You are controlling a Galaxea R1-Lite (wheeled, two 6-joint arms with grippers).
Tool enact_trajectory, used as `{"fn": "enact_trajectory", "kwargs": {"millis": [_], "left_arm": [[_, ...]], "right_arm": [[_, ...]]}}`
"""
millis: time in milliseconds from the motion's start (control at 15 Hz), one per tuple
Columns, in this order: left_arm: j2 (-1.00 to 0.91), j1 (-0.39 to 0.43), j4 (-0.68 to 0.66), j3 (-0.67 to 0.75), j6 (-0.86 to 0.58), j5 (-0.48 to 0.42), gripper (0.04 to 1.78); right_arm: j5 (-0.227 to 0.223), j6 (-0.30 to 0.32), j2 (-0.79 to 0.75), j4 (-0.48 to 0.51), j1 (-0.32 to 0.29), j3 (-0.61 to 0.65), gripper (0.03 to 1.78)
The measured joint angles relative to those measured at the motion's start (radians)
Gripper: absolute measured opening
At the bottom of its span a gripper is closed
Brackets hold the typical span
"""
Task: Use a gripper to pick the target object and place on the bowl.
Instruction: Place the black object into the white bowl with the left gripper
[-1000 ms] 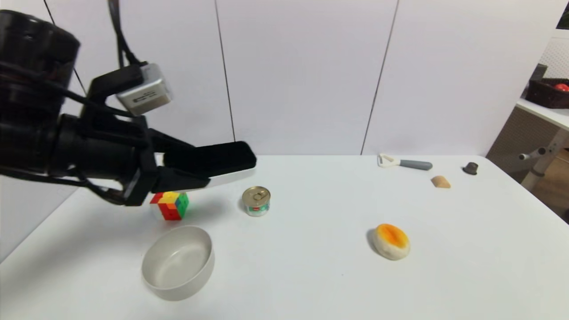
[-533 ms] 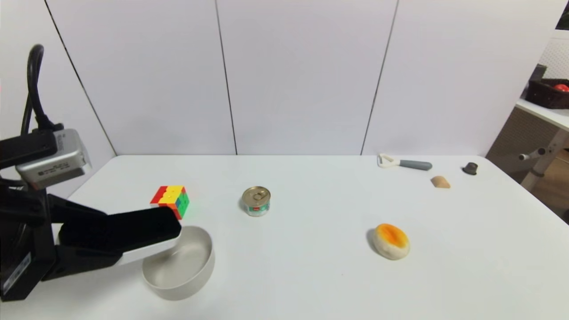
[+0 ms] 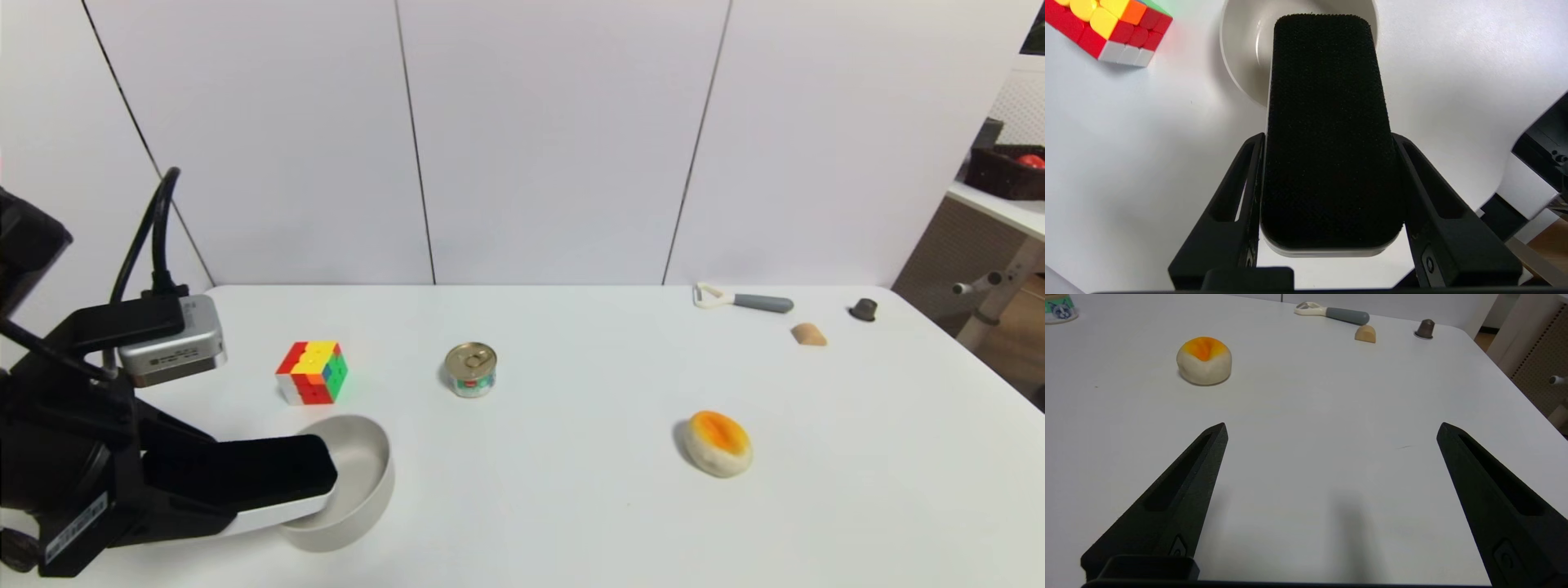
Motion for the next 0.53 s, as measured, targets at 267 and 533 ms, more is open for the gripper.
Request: {"fn": "enact_trajectory", "kwargs": {"millis": [267, 533], "left_arm": [[0.094, 0.0, -0.074, 0.0, 0.002, -0.002, 0.98], [0.173, 0.0, -0.104, -0.001, 0.002, -0.005, 0.98]], "right_arm": [[0.0, 0.0, 0.0, 0.0, 0.0, 0.0, 1.77], [0.0, 0.0, 0.0, 0.0, 0.0, 0.0, 1.77]]}}
